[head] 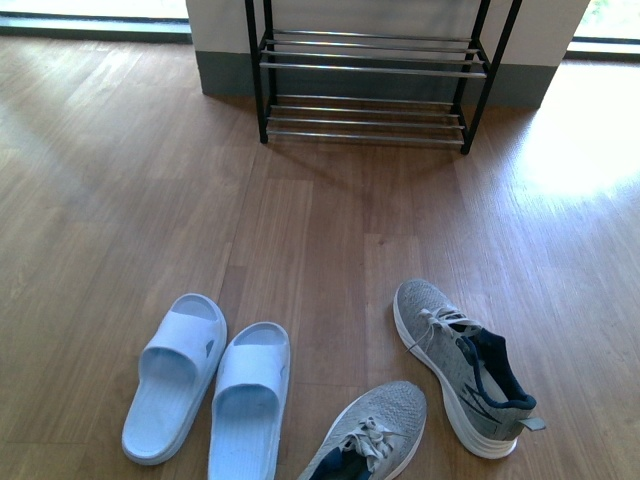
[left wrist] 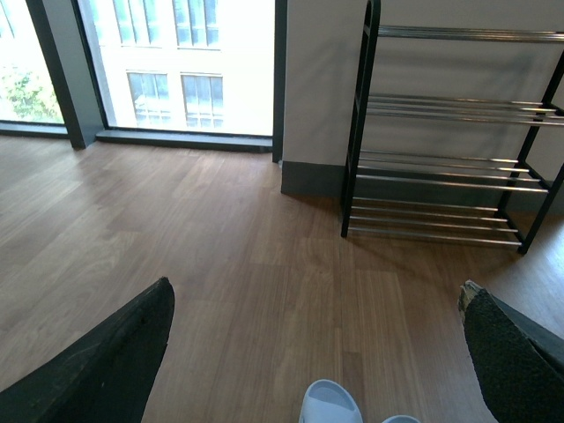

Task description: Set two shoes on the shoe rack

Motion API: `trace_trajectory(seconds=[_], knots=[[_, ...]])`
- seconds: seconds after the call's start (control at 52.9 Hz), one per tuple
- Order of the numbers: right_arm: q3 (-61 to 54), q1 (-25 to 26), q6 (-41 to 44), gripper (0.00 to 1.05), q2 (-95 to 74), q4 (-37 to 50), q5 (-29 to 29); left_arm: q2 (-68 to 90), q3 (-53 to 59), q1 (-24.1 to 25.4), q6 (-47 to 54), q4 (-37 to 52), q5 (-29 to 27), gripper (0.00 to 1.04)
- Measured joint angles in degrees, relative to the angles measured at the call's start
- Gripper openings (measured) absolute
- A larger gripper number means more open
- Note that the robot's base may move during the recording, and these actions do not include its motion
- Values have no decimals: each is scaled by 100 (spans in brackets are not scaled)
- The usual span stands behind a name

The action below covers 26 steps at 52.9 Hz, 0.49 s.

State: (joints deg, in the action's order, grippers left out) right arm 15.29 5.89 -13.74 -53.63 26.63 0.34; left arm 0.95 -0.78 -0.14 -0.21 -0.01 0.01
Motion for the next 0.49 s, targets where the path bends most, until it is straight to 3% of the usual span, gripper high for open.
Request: trace_trajectory(seconds=[0.113, 0.322, 0.492], knots=[[960, 348, 754, 95, -3069, 1259, 297, 0, 0, 0, -2, -2, 0, 95], [1799, 400, 1255, 95, -6028, 1773, 466, 0, 0, 0, -2, 0, 0, 95], [2251, 192, 1668, 95, -7108, 1670, 411, 0, 0, 0, -2, -2, 0, 95]])
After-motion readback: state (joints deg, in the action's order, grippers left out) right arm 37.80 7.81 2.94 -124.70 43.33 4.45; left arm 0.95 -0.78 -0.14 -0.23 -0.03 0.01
